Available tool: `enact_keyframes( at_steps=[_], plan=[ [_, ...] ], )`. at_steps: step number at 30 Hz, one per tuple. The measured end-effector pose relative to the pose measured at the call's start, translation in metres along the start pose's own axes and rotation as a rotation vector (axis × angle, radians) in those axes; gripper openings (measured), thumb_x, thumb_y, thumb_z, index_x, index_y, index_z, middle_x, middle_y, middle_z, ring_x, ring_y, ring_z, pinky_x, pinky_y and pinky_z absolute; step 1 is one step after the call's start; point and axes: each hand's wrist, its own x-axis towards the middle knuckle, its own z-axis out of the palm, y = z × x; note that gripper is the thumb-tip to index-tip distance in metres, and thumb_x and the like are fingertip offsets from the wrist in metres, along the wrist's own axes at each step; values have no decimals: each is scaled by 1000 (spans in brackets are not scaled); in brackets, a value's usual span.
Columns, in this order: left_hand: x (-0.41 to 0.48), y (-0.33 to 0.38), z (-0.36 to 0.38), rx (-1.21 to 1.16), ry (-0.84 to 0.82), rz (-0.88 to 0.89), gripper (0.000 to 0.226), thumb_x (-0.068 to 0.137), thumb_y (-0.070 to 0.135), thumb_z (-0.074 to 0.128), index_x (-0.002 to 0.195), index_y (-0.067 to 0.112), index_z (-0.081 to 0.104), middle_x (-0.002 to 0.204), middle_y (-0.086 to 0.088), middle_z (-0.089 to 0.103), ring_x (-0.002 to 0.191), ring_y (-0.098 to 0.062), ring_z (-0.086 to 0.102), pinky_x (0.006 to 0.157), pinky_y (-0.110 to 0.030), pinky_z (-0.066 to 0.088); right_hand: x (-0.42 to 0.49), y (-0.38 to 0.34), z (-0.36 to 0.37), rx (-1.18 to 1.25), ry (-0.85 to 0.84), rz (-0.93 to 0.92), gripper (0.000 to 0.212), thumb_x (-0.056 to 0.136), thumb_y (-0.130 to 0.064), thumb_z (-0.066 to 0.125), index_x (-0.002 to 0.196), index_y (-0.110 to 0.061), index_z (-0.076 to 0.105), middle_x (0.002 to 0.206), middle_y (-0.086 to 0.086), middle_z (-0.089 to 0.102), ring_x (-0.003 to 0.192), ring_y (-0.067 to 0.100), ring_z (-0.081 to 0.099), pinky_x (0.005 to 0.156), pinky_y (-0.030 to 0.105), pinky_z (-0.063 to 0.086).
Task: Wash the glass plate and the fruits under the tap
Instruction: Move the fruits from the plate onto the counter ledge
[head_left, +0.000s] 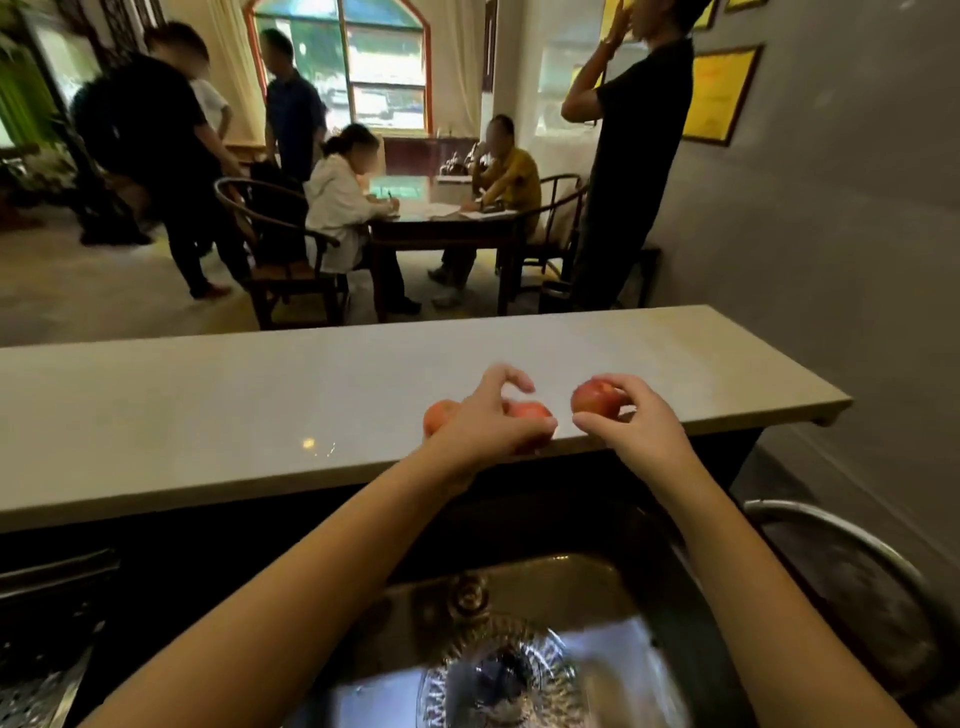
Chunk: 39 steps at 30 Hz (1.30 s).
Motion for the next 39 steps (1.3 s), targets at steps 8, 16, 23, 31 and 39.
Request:
enact_keyframes(
  at_steps=[8, 16, 23, 31, 39],
  plan=[
    [82, 3, 1, 428, 87, 168, 68, 69, 9, 78, 124, 26, 42, 121, -5, 54, 103, -17, 53, 82, -26, 47, 46, 17, 24, -315, -23, -47, 49, 75, -24, 74, 119, -22, 53, 121, 3, 55, 105, 19, 53, 92, 34, 49],
    [102, -9, -5, 507, -87, 86, 72, 69, 13, 79, 130, 22, 41, 124, -8, 52, 100, -16, 49, 82, -25, 45, 53, 24, 35, -341, -68, -29, 47, 78, -27, 70, 120, -20, 52, 120, 4, 57, 115, 24, 43, 100, 46, 42],
    [108, -9, -9, 636, -113, 75, 70, 73, 22, 77, 132, 21, 39, 126, -10, 54, 99, -17, 49, 81, -25, 43, 55, 22, 36, -360, -83, 7, 50, 80, -26, 69, 125, -19, 49, 125, 6, 54, 117, 25, 44, 101, 43, 42],
    [107, -10, -11, 659, -126, 51, 73, 74, 21, 76, 136, 21, 36, 133, -11, 51, 116, -26, 51, 89, -29, 44, 51, 21, 32, -334, -130, 13, 53, 80, -26, 70, 126, -17, 47, 126, 9, 53, 116, 26, 47, 101, 45, 43],
    [43, 8, -13, 611, 183, 253, 53, 83, 20, 66, 132, 18, 46, 131, -3, 54, 115, -14, 51, 93, -27, 44, 31, 25, 20, -231, -24, -26, 56, 81, -21, 69, 131, -16, 45, 124, 6, 52, 109, 20, 51, 94, 34, 48]
  ],
)
